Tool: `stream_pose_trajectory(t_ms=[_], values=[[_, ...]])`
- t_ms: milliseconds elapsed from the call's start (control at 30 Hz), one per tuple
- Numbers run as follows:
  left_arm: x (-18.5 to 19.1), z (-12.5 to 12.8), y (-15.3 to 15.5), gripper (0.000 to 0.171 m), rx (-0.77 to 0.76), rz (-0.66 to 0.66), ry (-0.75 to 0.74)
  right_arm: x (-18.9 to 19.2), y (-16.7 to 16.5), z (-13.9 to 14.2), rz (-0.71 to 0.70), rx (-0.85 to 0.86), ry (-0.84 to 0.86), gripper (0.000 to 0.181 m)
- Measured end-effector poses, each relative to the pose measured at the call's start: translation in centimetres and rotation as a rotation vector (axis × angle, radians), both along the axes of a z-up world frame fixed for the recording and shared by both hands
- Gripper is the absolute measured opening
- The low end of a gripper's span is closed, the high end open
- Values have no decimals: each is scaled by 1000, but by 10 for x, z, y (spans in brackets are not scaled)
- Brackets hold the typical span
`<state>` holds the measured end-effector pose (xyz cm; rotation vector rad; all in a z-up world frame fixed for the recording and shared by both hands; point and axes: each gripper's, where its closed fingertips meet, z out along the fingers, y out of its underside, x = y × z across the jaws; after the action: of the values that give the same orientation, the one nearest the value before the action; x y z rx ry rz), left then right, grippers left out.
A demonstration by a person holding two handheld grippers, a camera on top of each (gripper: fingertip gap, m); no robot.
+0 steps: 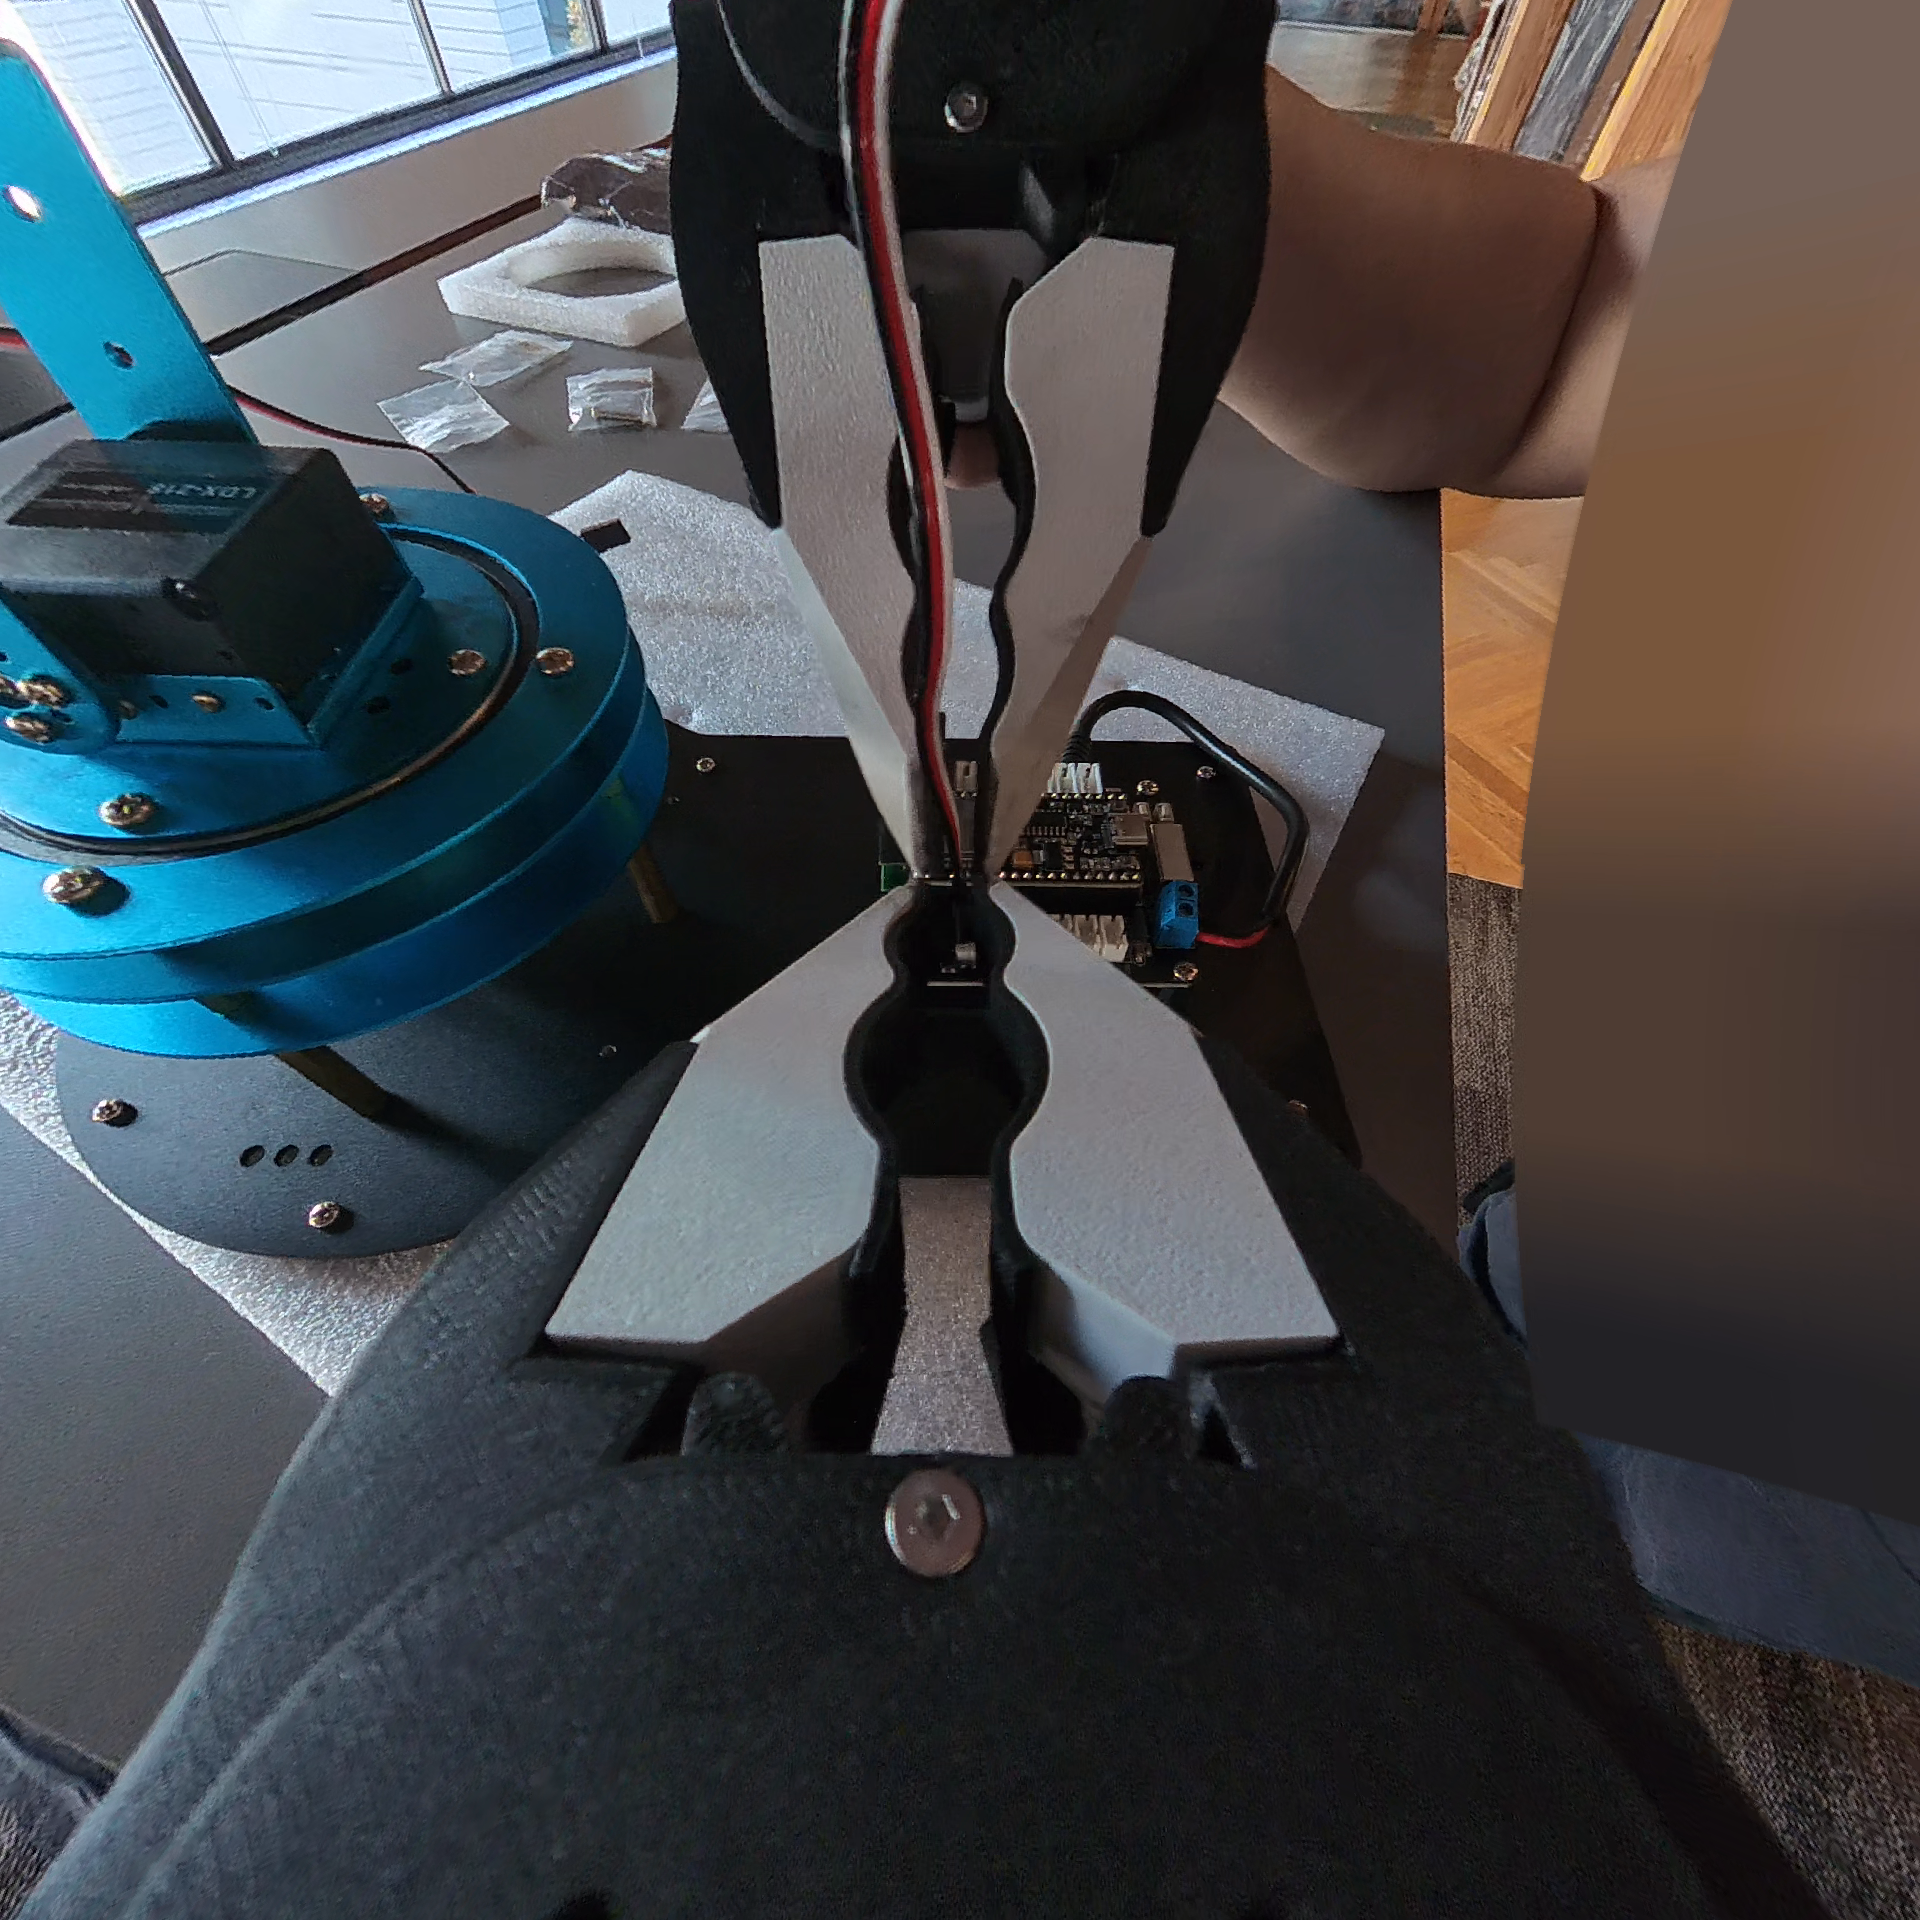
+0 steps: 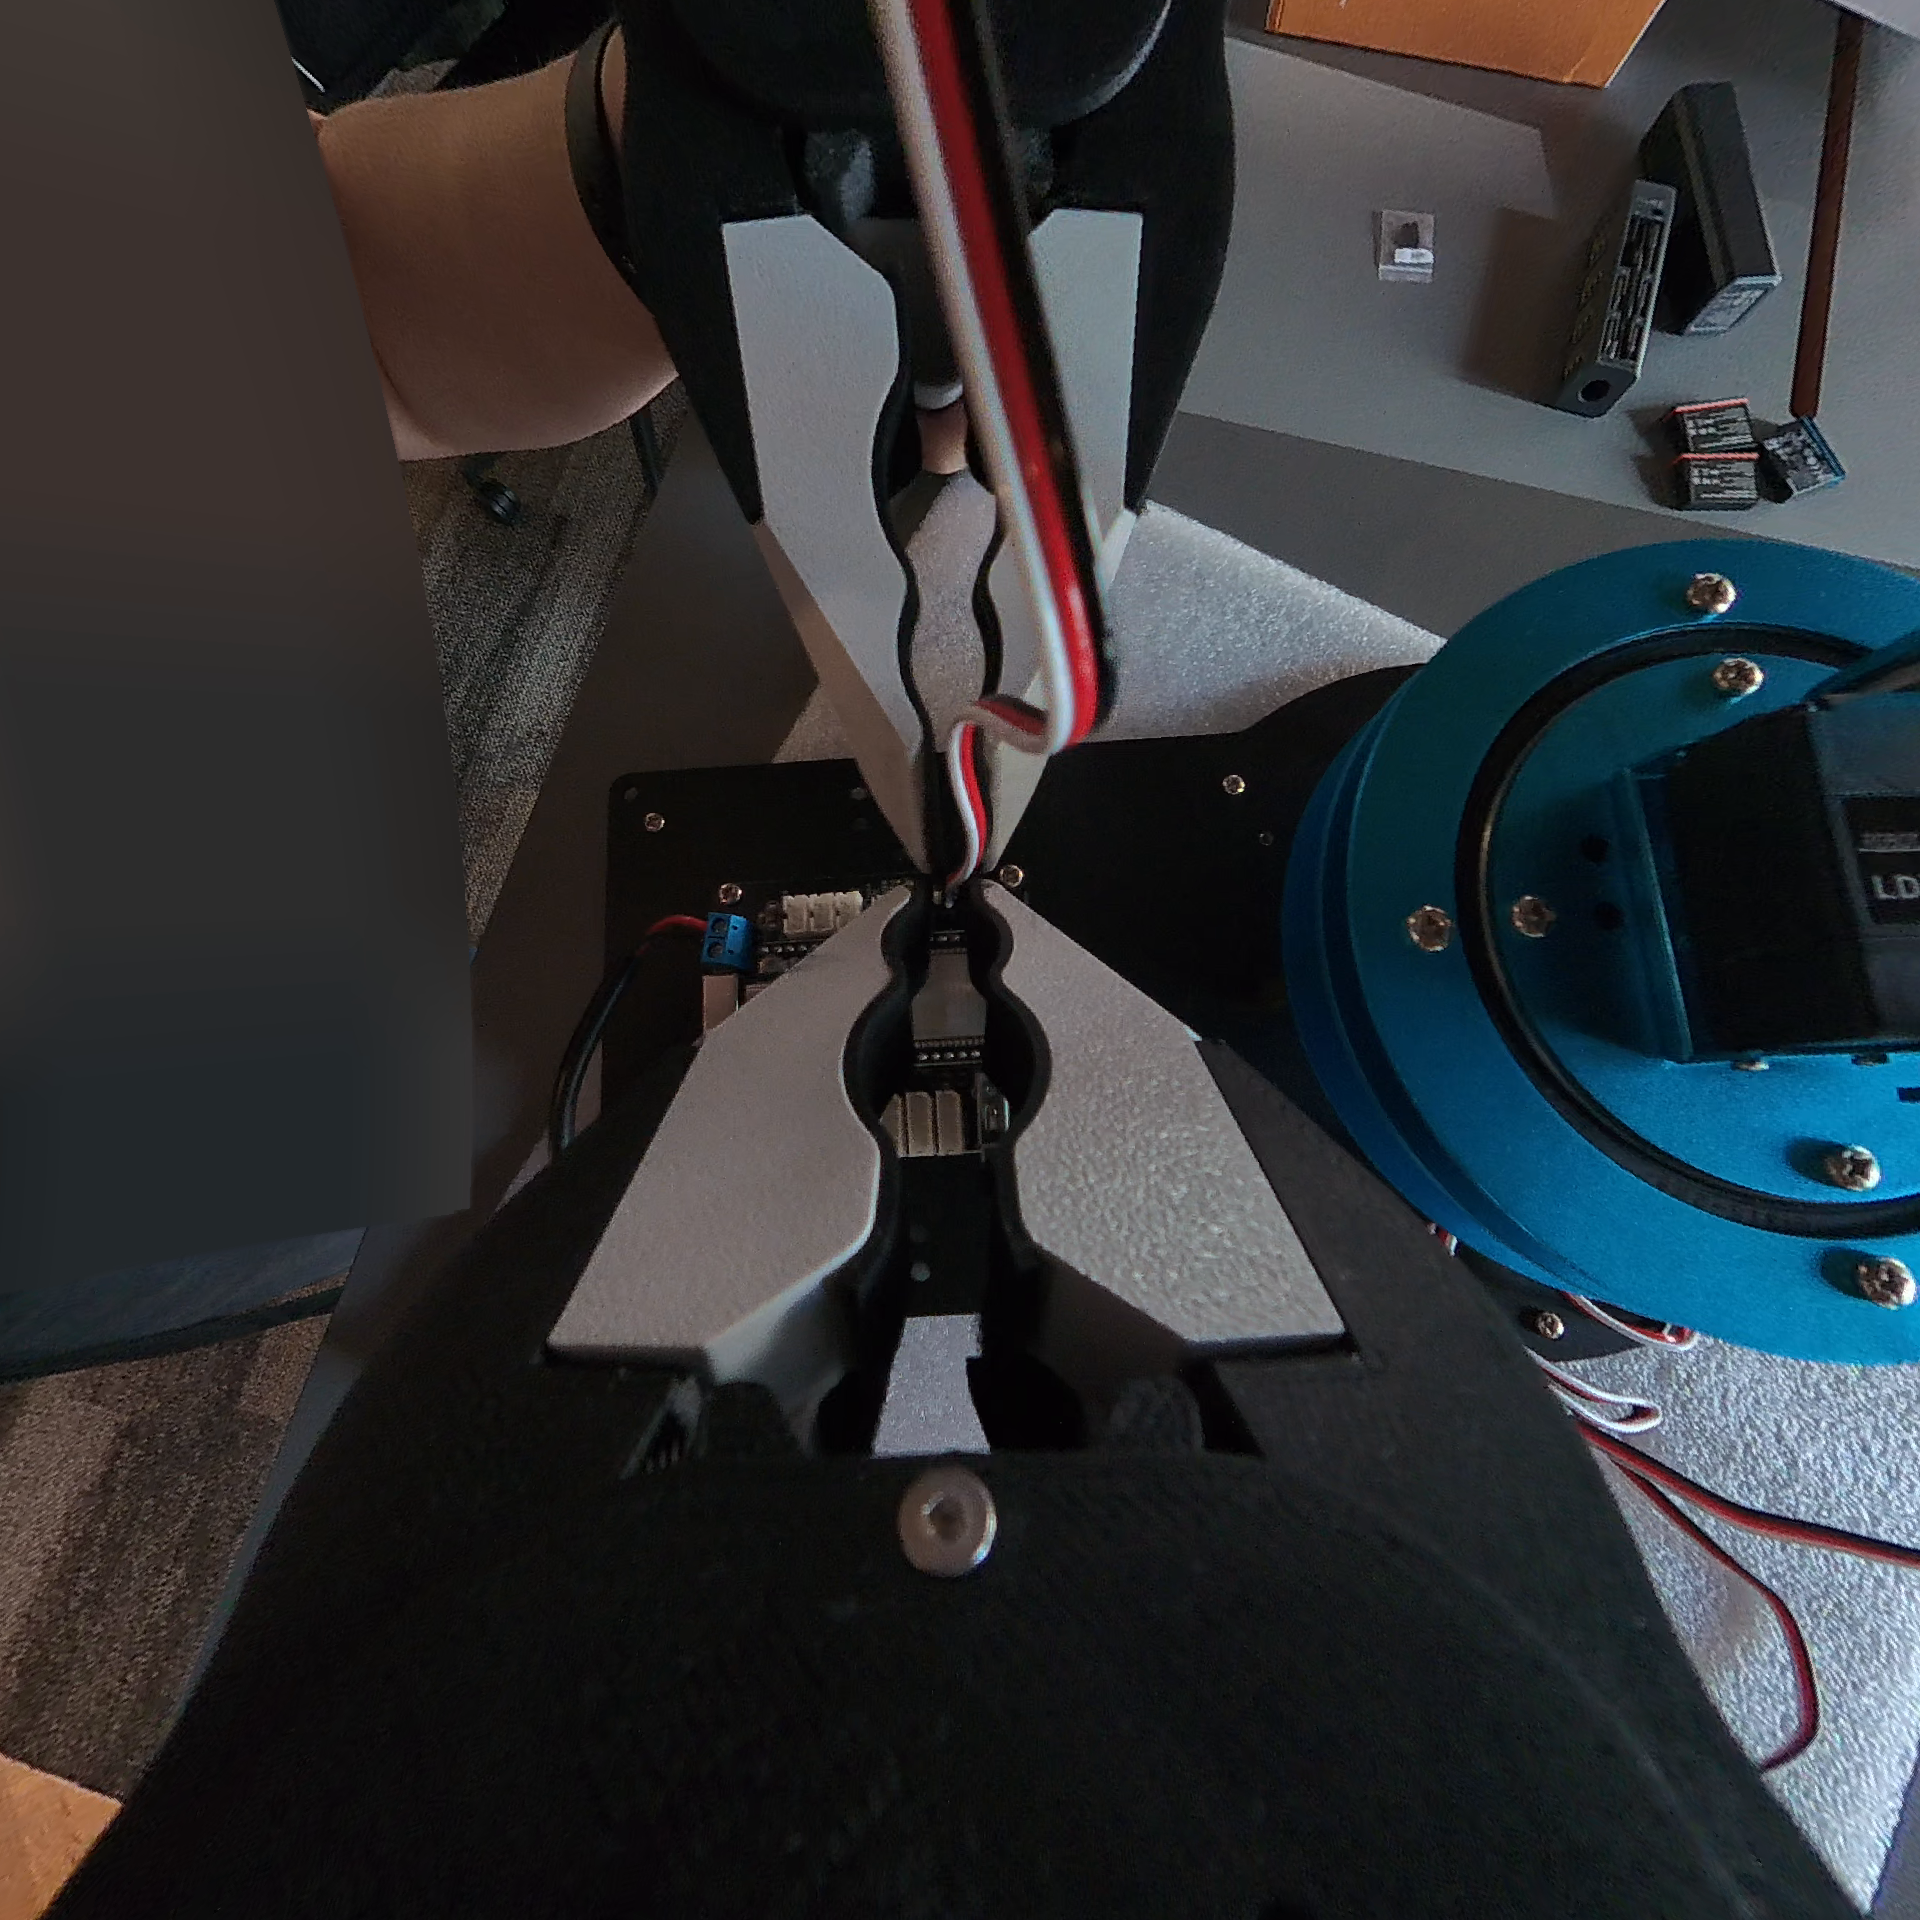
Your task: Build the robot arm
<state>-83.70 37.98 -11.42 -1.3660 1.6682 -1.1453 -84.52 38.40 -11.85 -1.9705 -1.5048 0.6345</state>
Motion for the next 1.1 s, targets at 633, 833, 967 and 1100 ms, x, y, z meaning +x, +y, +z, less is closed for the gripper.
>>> stream_pose_trajectory(t_ms=[633, 833, 967, 1100], values=[[-36, 35, 23, 2, -122, 129, -228, -3, 0, 2, 12, 23, 22, 10], [-47, 37, 27, 1, -105, 149, -233, -3, 1, 2, 12, 18, 20, 4], [-57, 40, 33, 1, -108, 169, -254, -4, 1, 1, 16, 3, 29, 3], [-65, 38, 37, 1, -110, 189, -256, -4, 0, 1, 20, 1, 27, 2]])
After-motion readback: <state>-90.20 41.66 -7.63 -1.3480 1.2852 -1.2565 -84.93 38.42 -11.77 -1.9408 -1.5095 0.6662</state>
